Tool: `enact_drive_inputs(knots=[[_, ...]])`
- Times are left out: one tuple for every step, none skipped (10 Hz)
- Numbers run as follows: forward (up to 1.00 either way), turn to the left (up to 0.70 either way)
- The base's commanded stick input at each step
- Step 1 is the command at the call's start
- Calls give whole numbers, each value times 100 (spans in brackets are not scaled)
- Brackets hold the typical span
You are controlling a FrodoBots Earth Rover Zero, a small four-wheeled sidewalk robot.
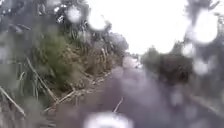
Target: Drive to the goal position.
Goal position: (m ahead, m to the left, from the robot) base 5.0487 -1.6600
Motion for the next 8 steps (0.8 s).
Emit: enact_drive_inputs(knots=[[100,0],[100,0],[100,0],[100,0],[100,0],[100,0],[100,0],[100,0]])
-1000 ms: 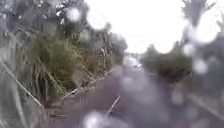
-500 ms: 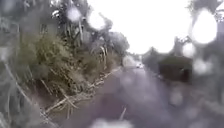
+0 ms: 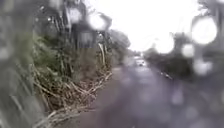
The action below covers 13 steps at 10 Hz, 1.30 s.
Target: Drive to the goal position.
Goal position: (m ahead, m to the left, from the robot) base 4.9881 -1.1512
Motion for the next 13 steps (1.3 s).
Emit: enact_drive_inputs(knots=[[100,-7],[100,-15],[100,-22],[100,-40],[100,-40],[100,-40],[100,-40],[100,-40],[100,-40],[100,-30],[100,-17],[100,-4],[100,0]])
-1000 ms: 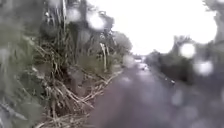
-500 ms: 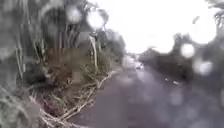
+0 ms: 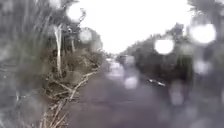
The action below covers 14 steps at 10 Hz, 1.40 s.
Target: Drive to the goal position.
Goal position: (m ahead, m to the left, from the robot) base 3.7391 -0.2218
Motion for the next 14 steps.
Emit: enact_drive_inputs(knots=[[100,0],[100,0],[100,0],[100,0],[100,0],[100,0],[100,0],[100,0],[100,0],[100,0],[100,0],[100,37],[100,37],[100,37]])
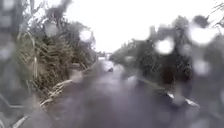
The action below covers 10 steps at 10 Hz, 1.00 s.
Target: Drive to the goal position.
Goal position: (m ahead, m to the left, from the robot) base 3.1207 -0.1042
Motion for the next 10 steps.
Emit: enact_drive_inputs(knots=[[100,37],[100,37],[100,37],[100,0],[100,0],[100,0],[100,0],[100,0],[100,0],[100,0]])
